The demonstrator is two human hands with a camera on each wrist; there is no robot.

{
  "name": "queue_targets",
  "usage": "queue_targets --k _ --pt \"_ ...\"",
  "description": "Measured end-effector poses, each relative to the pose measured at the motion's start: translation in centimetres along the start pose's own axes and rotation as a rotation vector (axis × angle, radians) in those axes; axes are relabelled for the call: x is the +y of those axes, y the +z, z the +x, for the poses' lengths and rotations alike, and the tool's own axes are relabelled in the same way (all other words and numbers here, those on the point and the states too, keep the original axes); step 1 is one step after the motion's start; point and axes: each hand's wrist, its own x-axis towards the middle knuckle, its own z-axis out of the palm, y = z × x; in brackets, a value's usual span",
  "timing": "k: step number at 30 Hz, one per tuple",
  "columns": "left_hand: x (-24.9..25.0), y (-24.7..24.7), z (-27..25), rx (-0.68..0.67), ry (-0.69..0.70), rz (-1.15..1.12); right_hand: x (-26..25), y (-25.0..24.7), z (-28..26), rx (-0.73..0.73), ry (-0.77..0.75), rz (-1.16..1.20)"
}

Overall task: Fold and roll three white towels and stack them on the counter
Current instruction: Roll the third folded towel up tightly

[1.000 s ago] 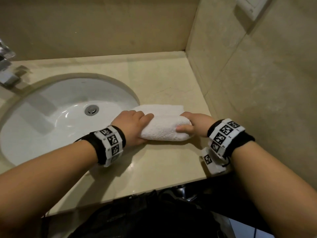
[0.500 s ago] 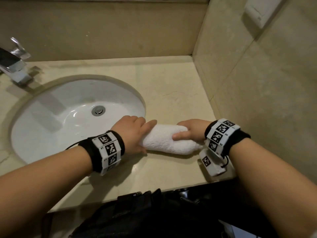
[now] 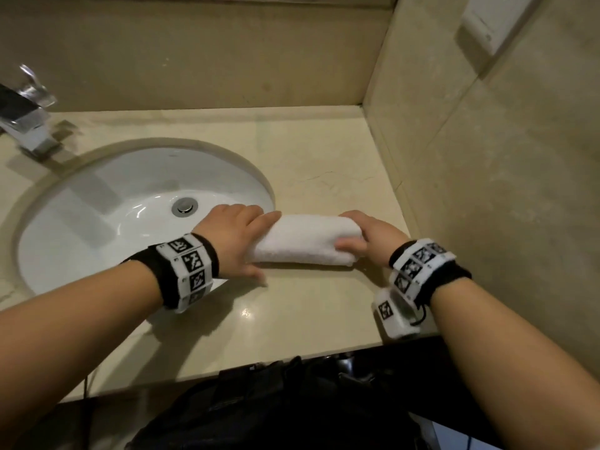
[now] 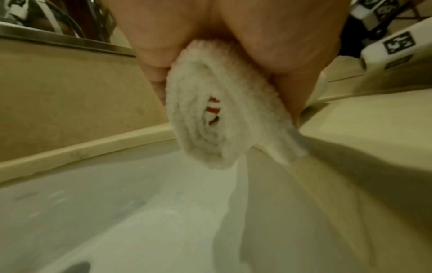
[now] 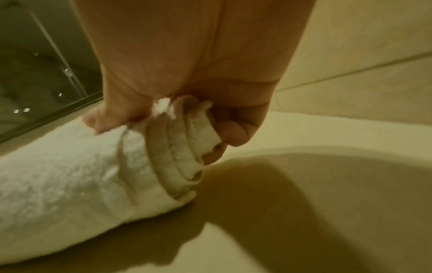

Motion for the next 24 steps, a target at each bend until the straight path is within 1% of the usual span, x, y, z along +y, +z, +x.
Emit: queue_targets --k 2,4,5,6,7,8,9,10,11,12,15,18,21,24 --pt "-0.4 0.4 -0.7 -0.043 -0.033 0.024 0.1 -0.7 0.4 -0.056 0.04 0.028" --pt "-0.7 0.2 -0.5 -0.047 -0.039 -0.023 -0.1 -1.0 0.7 -0.068 0.068 -0.02" --pt "-0.7 -0.1 -0.4 -0.051 -0.034 -0.073 -0.2 -1.1 0.7 -0.048 0.077 -0.075" --pt "-0.7 -0.4 -0.3 -0.063 -0.027 -0.131 -0.4 -1.1 0.8 0.003 0.059 -0.145" --pt "-0.7 -0.7 -0.4 -0.088 -0.024 -0.191 -0.7 -1.1 0.7 0.059 0.009 -0.22" --pt "-0.8 -0.8 -0.6 -0.124 -0.023 -0.245 -0.9 -1.0 0.6 0.084 -0.053 -0.273" --pt "-0.9 -0.9 -0.8 -0.165 -0.029 -0.284 -1.0 -0.8 0.4 0.059 -0.107 -0.301" --pt "-1.0 -1.1 -1.0 -0.203 -0.043 -0.307 -1.1 -0.3 0.2 0.002 -0.135 -0.32" --pt "-0.8 -1.1 -1.2 -0.229 -0.058 -0.313 -1.2 0.4 0.0 -0.047 -0.131 -0.336" --pt "-0.5 -1.0 -1.5 -0.23 -0.07 -0.298 -1.2 1.2 0.0 -0.056 -0.116 -0.346" --pt "1.5 -0.3 -1.8 -0.14 -0.075 -0.139 -1.0 3.1 0.0 0.041 -0.082 -0.307" --pt "3.0 0.3 -1.9 -0.043 -0.082 -0.058 -1.0 3.6 -0.7 0.034 -0.064 -0.252" --pt "3.0 0.1 -3.2 -0.015 -0.083 -0.058 -1.5 3.9 -1.6 0.017 -0.052 -0.196" --pt "2.0 0.1 -5.9 -0.034 -0.118 -0.086 -4.0 4.6 -2.2 -0.028 -0.091 -0.166"
